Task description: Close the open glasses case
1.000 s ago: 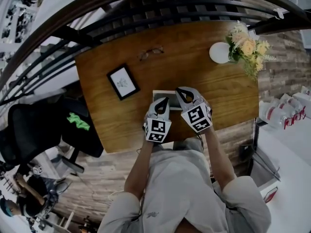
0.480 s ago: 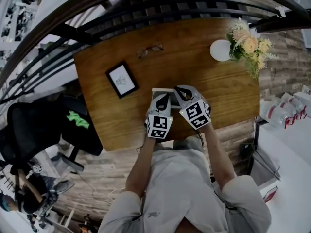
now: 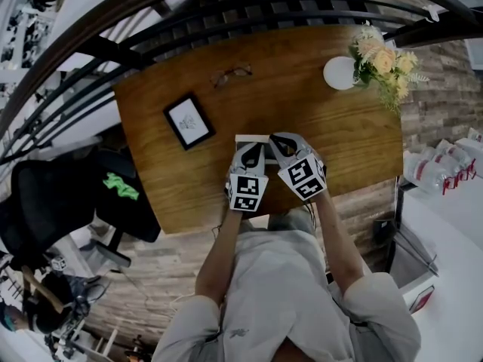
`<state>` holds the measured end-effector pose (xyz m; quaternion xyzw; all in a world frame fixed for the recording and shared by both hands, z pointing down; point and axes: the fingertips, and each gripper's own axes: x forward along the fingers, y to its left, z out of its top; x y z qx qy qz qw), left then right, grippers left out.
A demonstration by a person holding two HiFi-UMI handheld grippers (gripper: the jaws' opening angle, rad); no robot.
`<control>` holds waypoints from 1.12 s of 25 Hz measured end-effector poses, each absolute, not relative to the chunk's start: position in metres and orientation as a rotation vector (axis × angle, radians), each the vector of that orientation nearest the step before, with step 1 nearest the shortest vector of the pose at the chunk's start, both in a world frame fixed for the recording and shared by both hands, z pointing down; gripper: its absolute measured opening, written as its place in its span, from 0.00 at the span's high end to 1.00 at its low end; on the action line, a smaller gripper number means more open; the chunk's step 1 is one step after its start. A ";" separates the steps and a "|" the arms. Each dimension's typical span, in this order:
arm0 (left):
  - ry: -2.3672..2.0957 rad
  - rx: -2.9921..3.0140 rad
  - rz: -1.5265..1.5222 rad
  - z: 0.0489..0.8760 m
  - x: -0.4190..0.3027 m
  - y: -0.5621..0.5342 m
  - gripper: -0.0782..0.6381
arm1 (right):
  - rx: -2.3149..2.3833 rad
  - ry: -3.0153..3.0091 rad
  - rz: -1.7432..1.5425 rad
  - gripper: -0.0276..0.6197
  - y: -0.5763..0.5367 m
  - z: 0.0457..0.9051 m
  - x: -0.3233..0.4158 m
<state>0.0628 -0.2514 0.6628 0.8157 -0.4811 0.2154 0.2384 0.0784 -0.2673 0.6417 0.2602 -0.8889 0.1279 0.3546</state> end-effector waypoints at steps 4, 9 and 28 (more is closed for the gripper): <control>-1.311 2.230 0.584 0.664 0.064 -0.247 0.86 | 0.681 -2.291 0.323 0.95 -0.262 0.642 0.080; -1.301 2.232 0.579 0.664 0.064 -0.239 0.86 | 0.694 -2.284 0.320 0.95 -0.254 0.642 0.081; -1.238 2.241 0.593 0.671 0.067 -0.216 0.86 | 0.709 -2.246 0.339 0.95 -0.229 0.653 0.083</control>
